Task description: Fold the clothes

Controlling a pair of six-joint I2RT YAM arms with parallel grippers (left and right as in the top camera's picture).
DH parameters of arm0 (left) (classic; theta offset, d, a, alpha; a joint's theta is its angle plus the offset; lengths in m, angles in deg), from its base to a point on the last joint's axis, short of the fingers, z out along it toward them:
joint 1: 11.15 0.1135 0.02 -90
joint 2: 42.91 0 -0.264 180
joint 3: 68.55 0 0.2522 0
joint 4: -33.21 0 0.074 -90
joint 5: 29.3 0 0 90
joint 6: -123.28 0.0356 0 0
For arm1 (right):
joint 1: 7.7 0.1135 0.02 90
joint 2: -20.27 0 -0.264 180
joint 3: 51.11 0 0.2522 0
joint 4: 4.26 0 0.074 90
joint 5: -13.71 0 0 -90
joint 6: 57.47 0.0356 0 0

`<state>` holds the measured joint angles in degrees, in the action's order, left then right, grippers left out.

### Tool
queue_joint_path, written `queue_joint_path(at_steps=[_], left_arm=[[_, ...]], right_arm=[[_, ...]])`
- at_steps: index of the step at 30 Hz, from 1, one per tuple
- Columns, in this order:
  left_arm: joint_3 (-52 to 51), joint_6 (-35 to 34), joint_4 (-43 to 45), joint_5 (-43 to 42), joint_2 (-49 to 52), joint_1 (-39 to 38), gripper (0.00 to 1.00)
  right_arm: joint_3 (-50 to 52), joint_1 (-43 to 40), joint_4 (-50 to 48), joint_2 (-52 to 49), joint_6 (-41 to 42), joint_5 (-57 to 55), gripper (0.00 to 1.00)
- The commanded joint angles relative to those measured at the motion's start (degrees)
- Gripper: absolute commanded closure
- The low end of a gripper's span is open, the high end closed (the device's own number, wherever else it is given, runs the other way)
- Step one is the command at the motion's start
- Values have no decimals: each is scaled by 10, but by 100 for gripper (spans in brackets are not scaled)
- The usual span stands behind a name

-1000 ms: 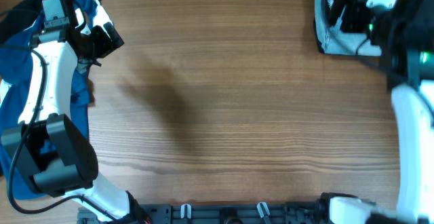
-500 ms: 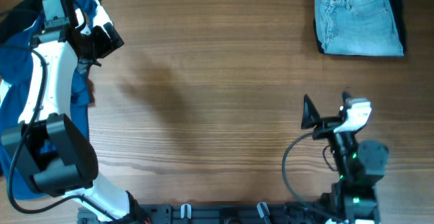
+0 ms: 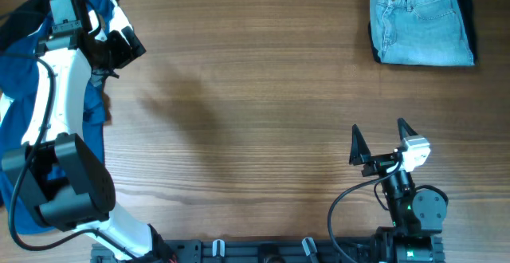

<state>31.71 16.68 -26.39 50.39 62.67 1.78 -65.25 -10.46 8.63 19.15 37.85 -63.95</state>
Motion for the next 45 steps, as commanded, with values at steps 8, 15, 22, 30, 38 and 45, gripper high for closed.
queue_joint_path(at_steps=[8, 15, 22, 30, 38, 45], left_arm=[[-3, 12, 1, -1, 5, 0, 0], [-3, 12, 1, -1, 5, 0, 0], [-3, 12, 1, -1, 5, 0, 0], [-3, 12, 1, -1, 5, 0, 0], [-25, 43, 69, -3, -69, -30, 0], [-402, 102, 399, 3, -405, -69, 0]], right_arm=[[1, 3, -1, 9, 7, -8, 0], [1, 3, -1, 9, 7, -8, 0], [1, 3, -1, 9, 7, -8, 0], [1, 3, -1, 9, 7, -8, 0], [1, 3, -1, 9, 7, -8, 0], [1, 3, -1, 9, 7, -8, 0]])
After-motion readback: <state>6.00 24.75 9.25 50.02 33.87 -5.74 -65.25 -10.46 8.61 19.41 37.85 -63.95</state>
